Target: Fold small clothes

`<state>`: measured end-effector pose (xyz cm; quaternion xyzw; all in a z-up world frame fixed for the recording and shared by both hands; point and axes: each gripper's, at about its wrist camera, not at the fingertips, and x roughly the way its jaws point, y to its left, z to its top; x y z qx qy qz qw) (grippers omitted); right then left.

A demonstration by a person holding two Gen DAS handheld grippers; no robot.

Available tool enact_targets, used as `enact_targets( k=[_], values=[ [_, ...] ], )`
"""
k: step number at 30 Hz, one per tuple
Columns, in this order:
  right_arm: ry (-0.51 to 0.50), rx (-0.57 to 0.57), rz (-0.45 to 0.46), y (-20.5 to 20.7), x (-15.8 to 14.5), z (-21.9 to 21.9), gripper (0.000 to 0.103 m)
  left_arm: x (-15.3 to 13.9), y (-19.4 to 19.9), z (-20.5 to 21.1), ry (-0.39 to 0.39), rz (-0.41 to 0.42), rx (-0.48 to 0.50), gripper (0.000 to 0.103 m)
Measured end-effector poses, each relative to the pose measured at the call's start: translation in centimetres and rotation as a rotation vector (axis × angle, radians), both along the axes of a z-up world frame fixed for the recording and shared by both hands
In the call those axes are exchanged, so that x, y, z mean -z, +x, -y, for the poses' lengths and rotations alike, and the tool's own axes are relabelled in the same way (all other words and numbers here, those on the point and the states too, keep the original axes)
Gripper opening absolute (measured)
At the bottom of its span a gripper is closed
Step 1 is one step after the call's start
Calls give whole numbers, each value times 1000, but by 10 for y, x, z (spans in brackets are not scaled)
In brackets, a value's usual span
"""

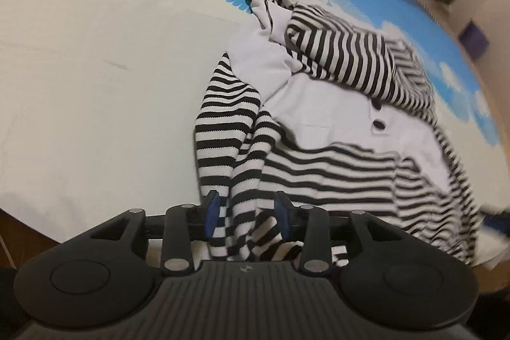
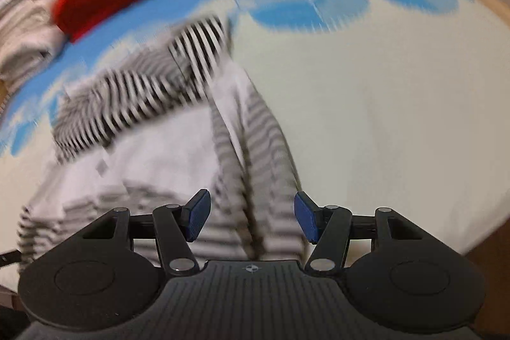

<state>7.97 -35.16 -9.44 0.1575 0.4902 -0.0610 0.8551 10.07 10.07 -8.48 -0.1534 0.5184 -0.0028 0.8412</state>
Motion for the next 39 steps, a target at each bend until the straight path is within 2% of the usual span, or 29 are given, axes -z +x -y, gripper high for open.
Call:
enact_targets(
  k=[3, 7, 10, 11, 12, 13, 14, 15, 16, 18, 20, 23, 25, 27, 32, 34, 38, 39],
  values=[
    [51, 17, -45, -2, 14, -1, 60, 6, 0, -10, -36, -38, -33, 53],
    [11, 19, -83, -5, 24, -3, 60, 18, 0, -12, -84, -109, -47, 53],
    [19, 26, -107, -4, 32, -3, 60, 33, 0, -14, -113, -169, -76, 50],
    [22, 22, -114, -7, 33, -2, 60, 37, -1, -15, -124, -178, -87, 40],
    [21, 17, -118, -7, 37, -3, 59, 37, -2, -15, -122, -181, -83, 16],
    [18, 12, -119, -8, 38, -4, 55, 36, -2, -14, -110, -181, -68, 7],
    [18, 9, -108, -10, 37, -5, 47, 33, -3, -15, -94, -170, -66, 6],
    [39, 6, -95, -12, 35, -4, 20, 27, -5, -17, -68, -152, -81, 6],
    [77, 19, -73, -15, 32, -1, 8, 18, -9, -21, -33, -125, -104, 6],
    [146, 75, -28, -23, 22, 9, 7, 4, -17, -29, -17, -72, -136, 6],
    [185, 111, -16, -29, 18, 16, 7, 3, -21, -29, -28, -80, -129, 6],
    [136, 106, -90, -26, 30, 12, 7, 22, -16, -19, -42, -163, -45, 11],
    [131, 97, -126, -22, 37, 12, 20, 26, -13, -25, -82, -172, -85, 23],
    [135, 96, -123, -20, 37, 13, 24, 25, -10, -30, -115, -159, -109, 30],
    [123, 55, -128, -17, 39, 4, 37, 33, -8, -30, -149, -195, -125, 30],
    [95, 25, -128, -17, 39, -1, 41, 35, -7, -25, -138, -199, -113, 30],
    [60, -5, -128, -15, 40, -6, 41, 38, -5, -21, -111, -190, -97, 30],
    [58, -5, -127, -15, 39, -6, 38, 38, -6, -21, -106, -188, -94, 26]
  ],
)
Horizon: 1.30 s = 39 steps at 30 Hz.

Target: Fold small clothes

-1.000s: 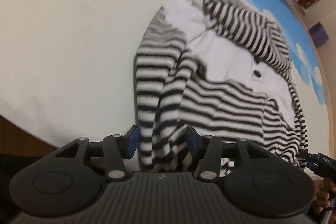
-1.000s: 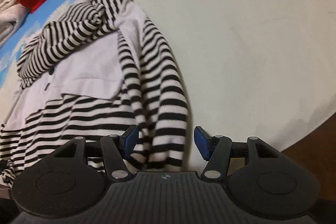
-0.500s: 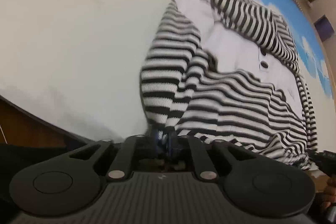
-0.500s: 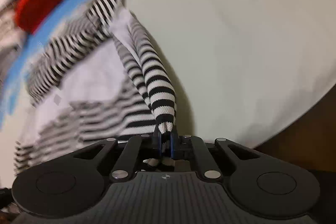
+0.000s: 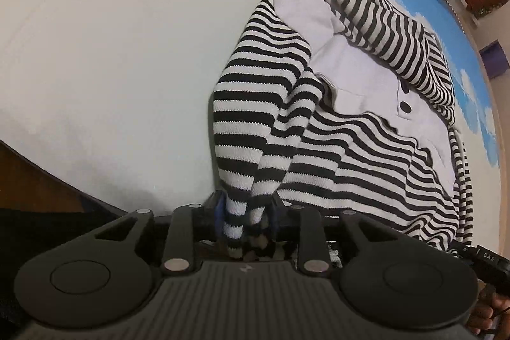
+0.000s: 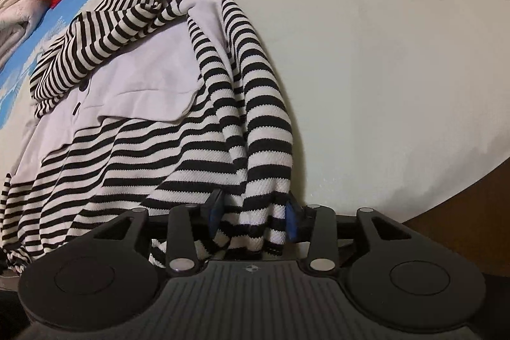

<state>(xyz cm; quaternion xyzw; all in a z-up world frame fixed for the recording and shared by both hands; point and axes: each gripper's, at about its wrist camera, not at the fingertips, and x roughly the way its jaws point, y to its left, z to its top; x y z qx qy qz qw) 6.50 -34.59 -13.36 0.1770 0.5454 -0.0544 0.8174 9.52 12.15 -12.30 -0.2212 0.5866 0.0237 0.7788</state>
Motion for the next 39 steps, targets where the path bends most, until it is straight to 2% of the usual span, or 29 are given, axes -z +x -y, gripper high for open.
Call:
enact_targets(
  k=[1, 2, 3, 4, 7, 9, 12, 13, 16, 33, 37, 39],
  values=[
    [5, -3, 3, 0, 0, 1, 26, 0, 0, 0, 4, 4, 6, 16],
    [22, -3, 8, -1, 0, 2, 19, -1, 0, 1, 6, 13, 12, 11],
    [40, 4, 15, -1, -1, 3, 12, -2, 0, 2, 7, 22, 18, 9],
    [47, 14, 27, -2, -4, 5, 9, -4, -1, 3, 15, 32, 24, 8],
    [63, 47, 58, -6, -11, 13, 9, -7, -3, 2, 12, 36, 23, 10],
    [72, 60, 49, -6, -10, 16, 10, -5, -3, -1, -5, 26, 4, 13],
    [50, 40, -2, -5, -3, 11, 25, -2, -2, -4, -25, 4, -6, 14],
    [40, 27, -7, -4, -1, 8, 25, -1, -2, -3, -21, 3, -5, 14],
    [13, 10, 0, -5, -3, 5, 25, -3, -2, -1, -9, 7, 3, 14],
    [7, 3, 6, -5, -2, 5, 23, -2, -2, -1, -4, 5, 4, 16],
    [7, -6, 9, -4, -3, 4, 17, -2, -2, 0, 1, 6, 10, 15],
    [2, -15, 17, -4, -4, 2, 12, -2, -1, 1, 1, 9, 22, 11]
  ],
)
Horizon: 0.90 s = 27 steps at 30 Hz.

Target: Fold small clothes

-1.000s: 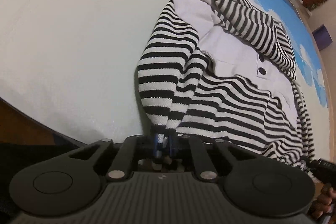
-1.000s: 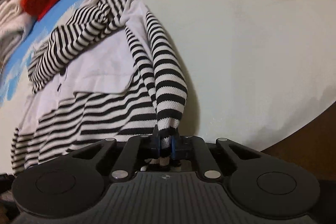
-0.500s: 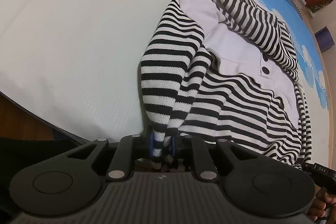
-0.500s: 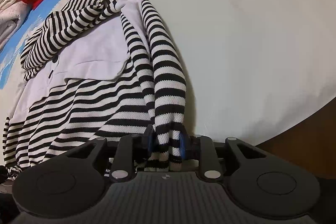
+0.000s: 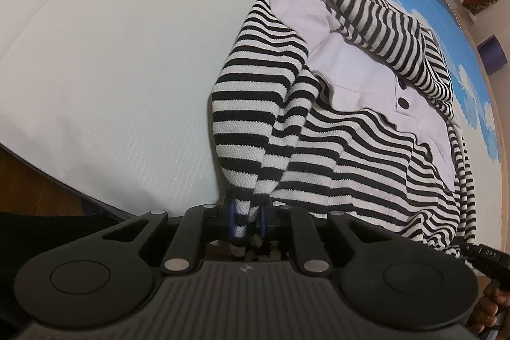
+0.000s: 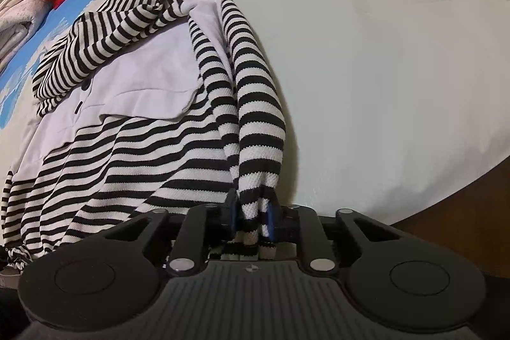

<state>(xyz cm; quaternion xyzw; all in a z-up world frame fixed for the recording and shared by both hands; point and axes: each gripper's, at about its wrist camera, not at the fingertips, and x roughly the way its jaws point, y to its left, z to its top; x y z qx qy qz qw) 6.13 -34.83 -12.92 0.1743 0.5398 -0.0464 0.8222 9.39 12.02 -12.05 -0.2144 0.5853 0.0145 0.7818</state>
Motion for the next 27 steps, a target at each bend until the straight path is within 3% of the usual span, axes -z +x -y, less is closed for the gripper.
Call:
enact_targets(
  k=[6, 11, 16, 22, 27],
  values=[
    [10, 18, 72, 2, -22, 6, 8, -30, 6, -6, -27, 78, 34, 7],
    [80, 30, 207, 2, -74, 15, 7, -81, 6, -4, -14, 202, 106, 7],
    [181, 39, 318, -25, -130, 27, 7, -141, -23, -11, -62, 323, 170, 6],
    [243, -8, 422, -85, -180, 35, 6, -177, -62, -45, -274, 306, 138, 7],
    [263, -5, 359, -67, -166, 39, 6, -154, -24, -51, -289, 228, 120, 7]
  ],
)
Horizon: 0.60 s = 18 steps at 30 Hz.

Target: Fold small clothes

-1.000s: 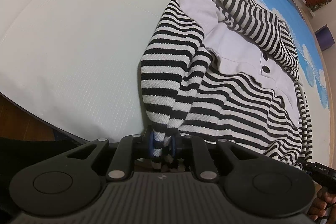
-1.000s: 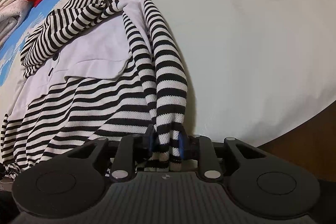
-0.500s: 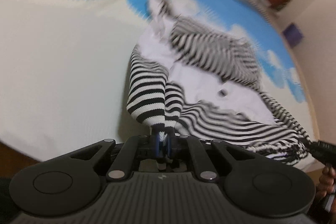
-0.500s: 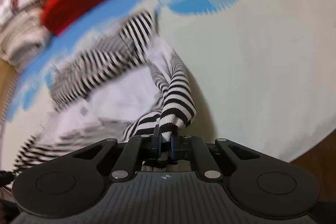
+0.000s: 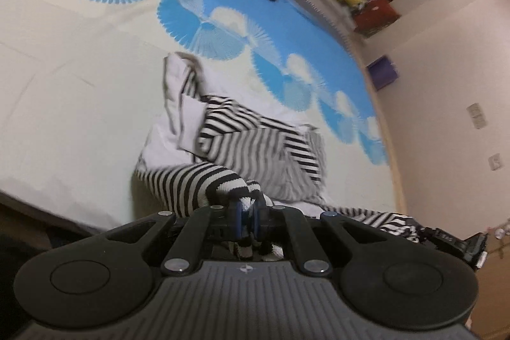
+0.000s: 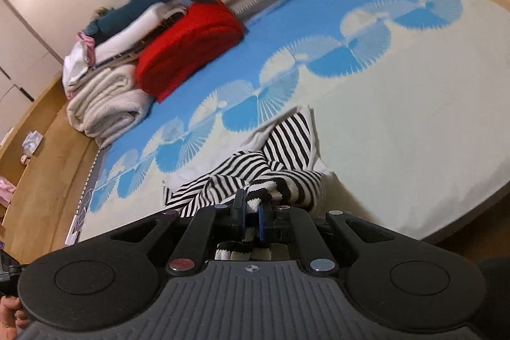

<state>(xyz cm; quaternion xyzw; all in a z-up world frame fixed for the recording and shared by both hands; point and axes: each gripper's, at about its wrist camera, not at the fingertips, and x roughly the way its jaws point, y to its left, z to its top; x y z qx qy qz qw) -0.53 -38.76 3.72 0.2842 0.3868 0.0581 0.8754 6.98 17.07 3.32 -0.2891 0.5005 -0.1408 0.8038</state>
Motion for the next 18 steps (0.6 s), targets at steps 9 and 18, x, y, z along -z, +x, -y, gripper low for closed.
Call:
enact_targets(
  k=[9, 18],
  values=[
    [-92, 76, -93, 190, 64, 6, 15, 102, 180, -29, -85, -335, -258, 14],
    [-307, -78, -26, 206, 93, 12, 41, 75, 190, -17, 158, -75, -48, 47]
  ],
)
